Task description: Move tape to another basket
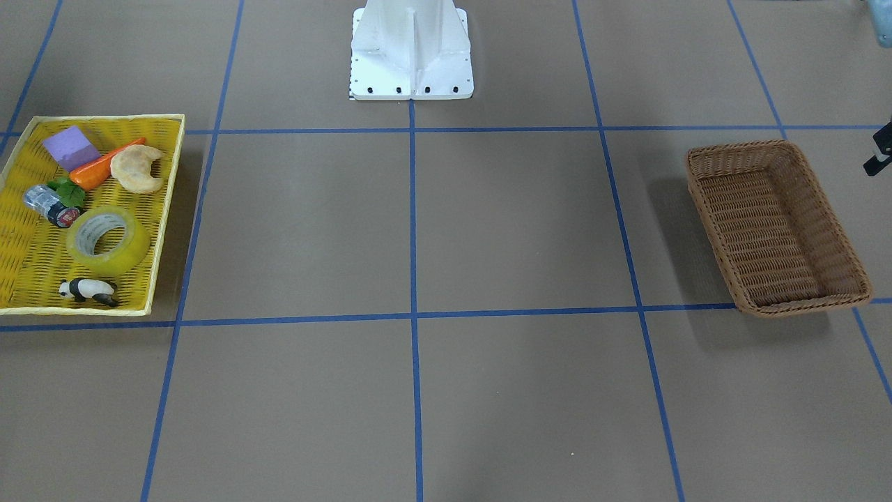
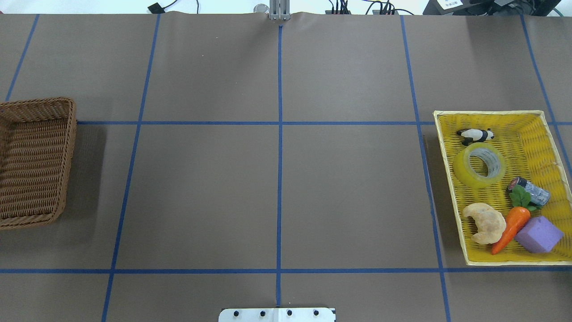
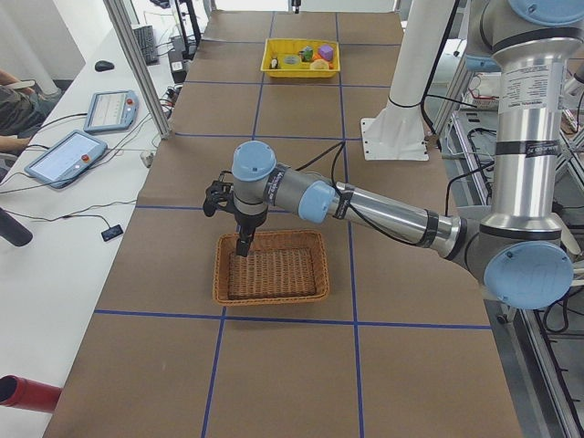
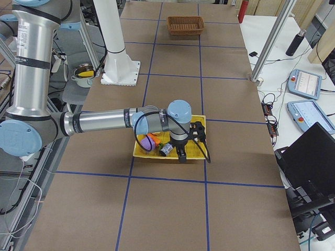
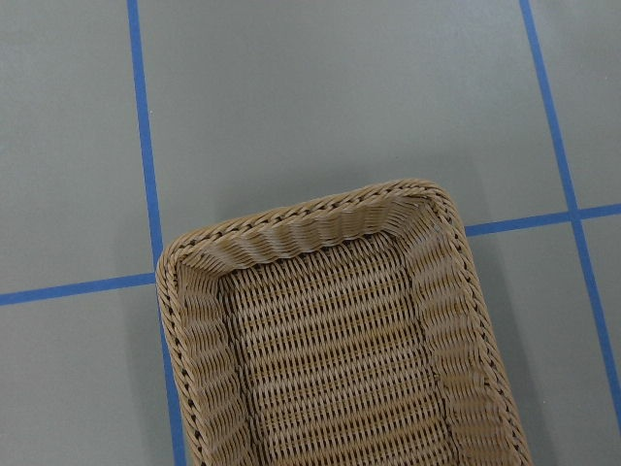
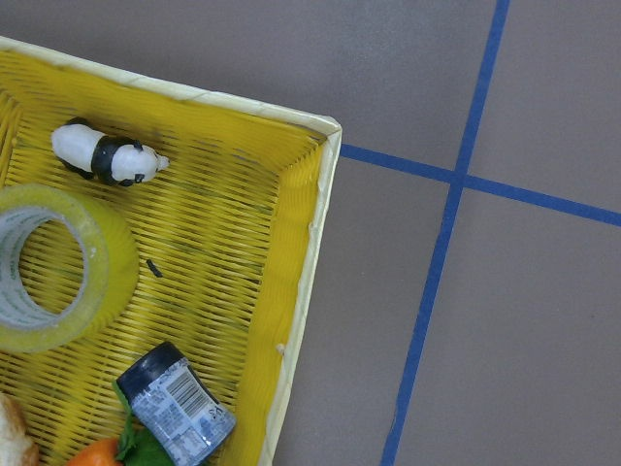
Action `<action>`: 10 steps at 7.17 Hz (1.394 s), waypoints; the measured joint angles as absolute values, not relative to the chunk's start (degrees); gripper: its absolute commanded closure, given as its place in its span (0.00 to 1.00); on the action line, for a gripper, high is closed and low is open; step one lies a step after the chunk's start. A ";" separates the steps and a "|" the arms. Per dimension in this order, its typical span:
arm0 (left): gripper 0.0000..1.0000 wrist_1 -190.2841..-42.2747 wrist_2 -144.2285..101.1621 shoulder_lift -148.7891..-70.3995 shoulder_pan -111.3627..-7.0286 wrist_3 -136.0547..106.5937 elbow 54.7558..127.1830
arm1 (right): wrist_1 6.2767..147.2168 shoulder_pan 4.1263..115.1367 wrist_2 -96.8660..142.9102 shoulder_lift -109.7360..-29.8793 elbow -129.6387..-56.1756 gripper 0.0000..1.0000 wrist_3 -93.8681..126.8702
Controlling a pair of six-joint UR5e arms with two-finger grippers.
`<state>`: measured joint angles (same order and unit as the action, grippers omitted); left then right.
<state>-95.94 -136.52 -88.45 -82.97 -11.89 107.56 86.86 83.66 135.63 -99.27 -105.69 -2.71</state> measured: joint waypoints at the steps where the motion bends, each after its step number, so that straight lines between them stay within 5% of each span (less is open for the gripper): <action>1: 0.02 -96.04 -136.50 -88.46 -82.97 -11.89 107.13 | 85.91 83.45 135.79 -99.36 -105.52 0.00 -2.69; 10: 0.02 -96.25 -136.99 -88.53 -82.96 -13.24 106.81 | 68.83 62.70 128.50 -92.68 -99.00 0.00 5.01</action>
<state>-96.25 -136.99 -88.53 -82.96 -13.24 106.81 68.83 62.70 128.50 -92.68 -99.00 5.01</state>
